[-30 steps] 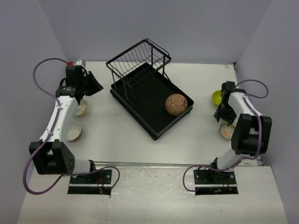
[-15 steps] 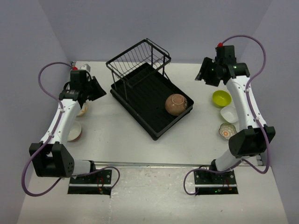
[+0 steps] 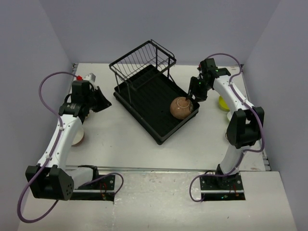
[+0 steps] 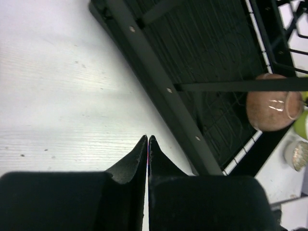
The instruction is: Unload the bowls from the dish rack
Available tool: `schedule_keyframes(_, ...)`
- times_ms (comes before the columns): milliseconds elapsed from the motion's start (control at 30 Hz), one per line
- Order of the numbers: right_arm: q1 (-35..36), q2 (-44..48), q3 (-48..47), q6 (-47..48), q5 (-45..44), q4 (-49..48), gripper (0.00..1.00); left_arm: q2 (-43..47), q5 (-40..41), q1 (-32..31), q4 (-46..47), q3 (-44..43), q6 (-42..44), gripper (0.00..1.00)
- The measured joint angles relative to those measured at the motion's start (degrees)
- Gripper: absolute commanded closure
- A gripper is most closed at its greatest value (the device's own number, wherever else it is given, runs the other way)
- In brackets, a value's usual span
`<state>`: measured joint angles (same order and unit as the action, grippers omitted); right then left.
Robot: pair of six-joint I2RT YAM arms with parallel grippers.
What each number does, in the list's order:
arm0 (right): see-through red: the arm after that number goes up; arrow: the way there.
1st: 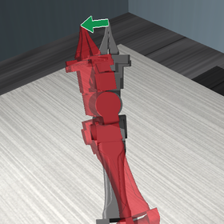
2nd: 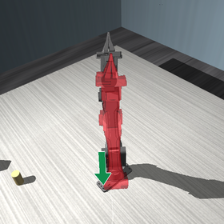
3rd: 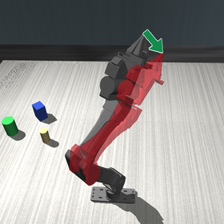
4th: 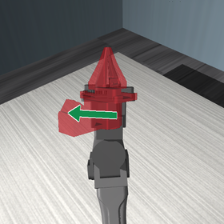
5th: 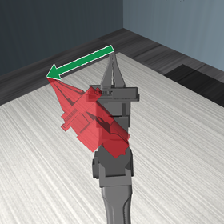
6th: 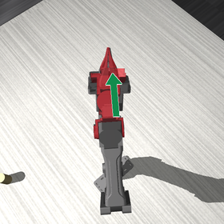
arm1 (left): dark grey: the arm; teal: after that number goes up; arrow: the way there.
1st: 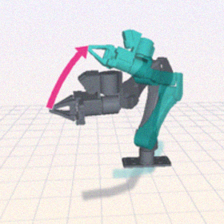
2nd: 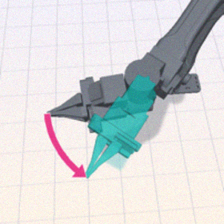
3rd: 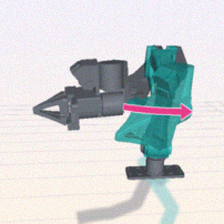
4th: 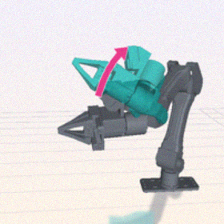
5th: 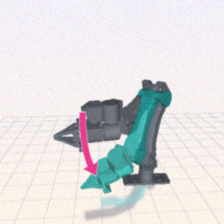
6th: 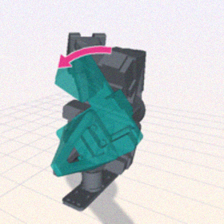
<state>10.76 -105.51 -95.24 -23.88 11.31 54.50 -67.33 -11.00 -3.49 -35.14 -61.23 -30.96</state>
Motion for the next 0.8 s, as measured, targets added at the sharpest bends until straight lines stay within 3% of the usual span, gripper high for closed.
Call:
schedule_keyframes(200, 0.4, -0.3, 0.0, 0.0, 0.7, -1.4, 0.53, 0.9, -5.0, -3.7, 1.1, 0.0, -3.1, 1.0)
schedule_keyframes(333, 0.6, -1.2, 0.3, -0.1, 1.3, -2.4, 0.62, 1.0, -7.0, -7.0, 1.4, 0.0, -5.4, 0.79)
schedule_keyframes(433, 1.1, -1.2, 1.9, -0.2, 1.4, -3.5, 0.62, 1.0, -7.1, -8.9, 1.4, -0.1, -7.2, 0.71)
schedule_keyframes(800, 6.1, 1.2, 6.7, -1.8, 2.2, -10.0, 0.63, -0.4, -7.2, -12.9, 1.6, -0.1, -9.5, 0.75)
